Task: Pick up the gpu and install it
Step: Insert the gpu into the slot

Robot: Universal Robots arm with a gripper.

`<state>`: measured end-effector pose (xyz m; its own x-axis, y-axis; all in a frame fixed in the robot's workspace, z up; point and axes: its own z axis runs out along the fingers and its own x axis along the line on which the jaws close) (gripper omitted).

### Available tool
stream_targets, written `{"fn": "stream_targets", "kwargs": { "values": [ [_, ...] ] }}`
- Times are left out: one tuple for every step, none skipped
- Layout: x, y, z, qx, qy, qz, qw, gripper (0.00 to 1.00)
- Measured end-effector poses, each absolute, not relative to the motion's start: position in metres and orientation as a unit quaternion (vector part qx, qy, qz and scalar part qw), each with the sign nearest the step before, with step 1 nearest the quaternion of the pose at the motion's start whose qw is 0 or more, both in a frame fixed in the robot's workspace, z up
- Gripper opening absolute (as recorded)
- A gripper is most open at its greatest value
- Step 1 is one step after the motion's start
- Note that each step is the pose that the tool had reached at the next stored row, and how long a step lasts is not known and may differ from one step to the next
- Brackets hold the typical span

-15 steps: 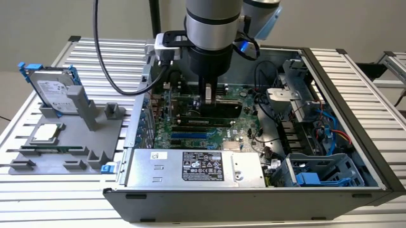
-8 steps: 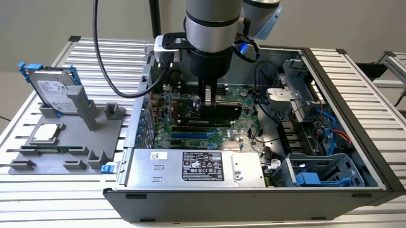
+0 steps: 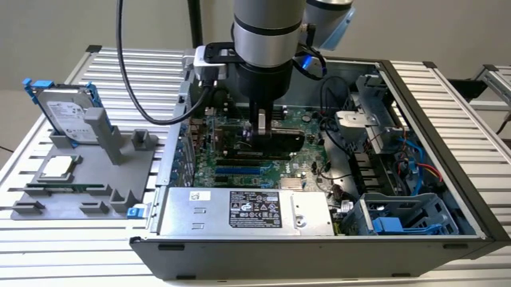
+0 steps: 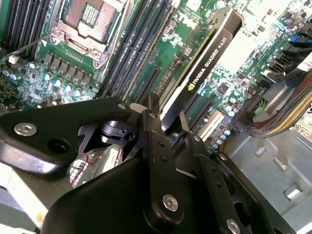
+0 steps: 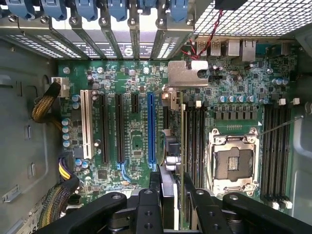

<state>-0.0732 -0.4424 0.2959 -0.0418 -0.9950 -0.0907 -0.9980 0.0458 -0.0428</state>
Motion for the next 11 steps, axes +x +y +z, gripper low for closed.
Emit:
{"fn": "stream_targets", "kwargs": {
  "values": [
    [-0.0734,-0.4430,0.2956,-0.690,0.722,0.016,0.048,0.00],
    [-0.0736,-0.4434,0.2953,-0.690,0.722,0.016,0.048,0.00],
    [-0.0739,-0.4438,0.2949,-0.690,0.722,0.016,0.048,0.00],
    [-0.0741,-0.4441,0.2945,-0.690,0.722,0.016,0.048,0.00],
    [-0.0747,-0.4444,0.2942,-0.690,0.722,0.016,0.048,0.00],
    [-0.0751,-0.4449,0.2938,-0.690,0.722,0.016,0.048,0.00],
    [-0.0755,-0.4454,0.2934,-0.690,0.722,0.016,0.048,0.00],
    [-0.0760,-0.4458,0.2928,-0.690,0.722,0.016,0.048,0.00],
    [-0.0766,-0.4461,0.2923,-0.690,0.722,0.016,0.048,0.00],
    [-0.0771,-0.4467,0.2919,-0.690,0.722,0.016,0.048,0.00],
    [-0.0776,-0.4473,0.2915,-0.690,0.722,0.016,0.048,0.00]
  ]
}}
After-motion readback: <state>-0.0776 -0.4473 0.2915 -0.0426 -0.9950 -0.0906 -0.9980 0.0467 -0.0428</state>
